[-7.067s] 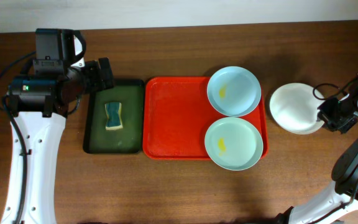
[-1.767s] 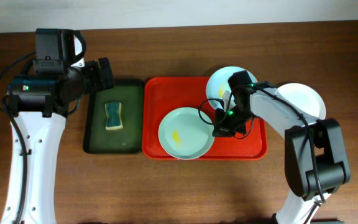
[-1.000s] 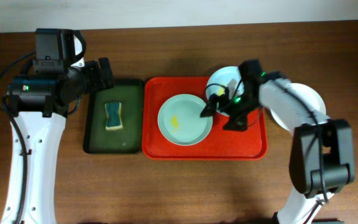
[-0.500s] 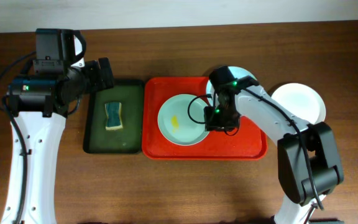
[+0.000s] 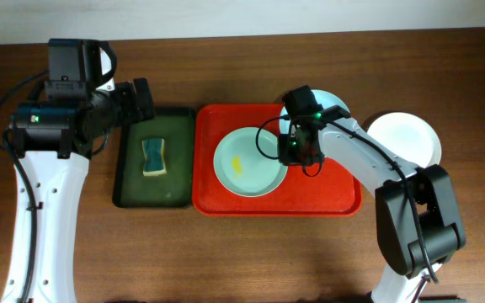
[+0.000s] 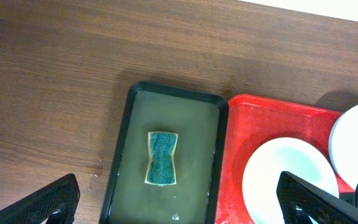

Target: Clean dirty plates on tray and stack at the side

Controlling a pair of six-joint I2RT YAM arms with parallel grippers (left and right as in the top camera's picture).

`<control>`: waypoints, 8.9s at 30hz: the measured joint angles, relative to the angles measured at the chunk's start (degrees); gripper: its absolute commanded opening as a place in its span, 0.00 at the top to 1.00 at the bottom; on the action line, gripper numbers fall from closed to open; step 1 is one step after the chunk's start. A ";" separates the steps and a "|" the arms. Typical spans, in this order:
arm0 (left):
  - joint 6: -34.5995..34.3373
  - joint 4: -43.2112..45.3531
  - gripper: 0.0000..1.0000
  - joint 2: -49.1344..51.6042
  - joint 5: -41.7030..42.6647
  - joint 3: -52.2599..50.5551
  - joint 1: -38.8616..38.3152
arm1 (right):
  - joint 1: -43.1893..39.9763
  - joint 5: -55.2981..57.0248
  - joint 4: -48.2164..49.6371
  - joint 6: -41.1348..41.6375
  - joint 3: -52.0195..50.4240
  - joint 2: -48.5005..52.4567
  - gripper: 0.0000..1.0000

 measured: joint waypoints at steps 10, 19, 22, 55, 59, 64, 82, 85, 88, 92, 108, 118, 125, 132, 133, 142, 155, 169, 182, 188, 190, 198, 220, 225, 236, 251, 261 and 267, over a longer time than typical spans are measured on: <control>0.00 0.02 0.01 0.00 0.00 0.00 0.00 | 0.04 -0.02 2.69 0.00 -1.53 0.74 0.79; 0.02 0.00 0.01 0.00 0.00 0.00 0.00 | 0.09 -0.24 5.95 0.11 -3.78 1.11 0.96; 0.00 0.00 0.01 0.00 0.00 0.00 0.00 | 0.09 -1.03 5.95 0.22 -3.78 1.11 0.96; 0.00 0.00 0.01 0.00 0.00 0.00 0.00 | 4.72 6.64 -0.92 2.14 -2.38 1.05 0.96; 0.00 3.32 0.01 0.00 0.00 -0.02 0.00 | 4.72 8.44 -2.12 2.14 -2.38 1.05 0.96; -0.66 -2.19 0.74 0.02 2.58 -0.63 -0.02 | 4.72 10.29 -2.54 2.14 -2.40 0.98 0.96; 1.77 20.22 0.62 23.06 -3.23 -23.26 -1.68 | 4.72 10.95 -2.36 2.14 -2.49 0.94 0.96; 1.79 20.24 0.64 23.06 -3.91 -23.26 -1.38 | 4.72 10.97 -2.36 2.14 -2.49 0.94 0.96; 1.79 20.26 0.63 23.19 -4.17 -23.26 -0.98 | 4.72 10.95 -2.36 2.14 -2.49 0.94 0.96; 1.79 20.85 0.78 26.84 -4.33 -23.26 -0.85 | 4.72 10.95 -2.36 2.12 -2.49 0.94 0.96; 4.81 13.90 1.00 6.45 -0.35 -19.32 -0.92 | 4.72 11.43 -2.75 2.25 -2.62 0.96 0.51; 4.81 21.05 1.00 1.57 -0.39 -23.93 -1.05 | 4.72 11.45 -2.73 2.29 -2.64 0.96 0.69; 4.81 22.21 1.00 1.64 -0.39 -26.36 -1.05 | 4.72 11.39 -2.54 2.73 -2.67 0.96 0.96; 4.81 22.25 1.00 1.64 -0.39 -26.36 -1.05 | 4.72 11.39 -2.51 2.84 -2.67 0.87 0.96; 4.81 22.27 1.00 1.64 -0.39 -26.36 -1.05 | 4.70 11.39 -2.54 3.04 -2.67 0.87 0.96; 4.81 22.36 1.00 1.64 -0.42 -26.36 -1.05 | 4.68 6.29 -1.62 9.90 -2.64 0.83 0.96; 4.81 22.34 1.00 1.64 -0.39 -26.36 -1.05 | 4.70 -1.16 0.92 24.72 -2.64 0.83 0.87; 4.81 22.36 1.00 1.64 -0.39 -26.36 -1.05 | 4.70 2.95 4.81 17.79 -3.23 0.83 0.84; 4.81 22.49 1.00 1.64 -0.39 -26.40 -1.05 | 4.70 3.41 2.29 12.90 -3.54 0.70 0.96; 4.81 25.77 1.00 1.86 -0.39 -29.79 -1.05 | 4.70 -3.98 0.07 12.74 -3.56 0.50 0.96; 4.81 25.86 1.00 2.73 -0.42 -30.77 -1.05 | 4.70 -4.04 0.07 12.74 -3.56 0.50 0.96; 4.74 8.63 1.00 6.03 -0.42 -19.30 -1.27 | 4.70 -3.45 0.46 12.72 -3.58 0.50 0.96; -2.19 6.51 1.00 32.89 3.48 -6.40 -21.64 | 4.70 -3.30 0.68 12.55 -3.63 0.50 0.96; -2.34 7.87 1.00 37.48 3.48 -6.40 -21.68 | 4.70 -3.30 0.68 12.52 -3.63 0.50 0.96; -2.36 8.28 1.00 38.93 -0.35 -5.14 -26.58 | 4.68 -1.99 0.24 12.50 -3.63 0.50 0.96; -2.36 9.42 1.00 23.15 10.16 -6.51 -22.12 | 4.70 -2.27 0.85 12.13 -3.63 0.50 0.96; -3.87 15.98 1.00 22.21 9.18 -18.73 -22.08 | 4.70 -2.43 0.68 11.52 -3.89 0.50 0.64; -4.50 20.65 1.00 22.58 8.09 -24.63 -22.10 | 4.70 -2.45 0.92 10.69 -3.89 0.50 0.41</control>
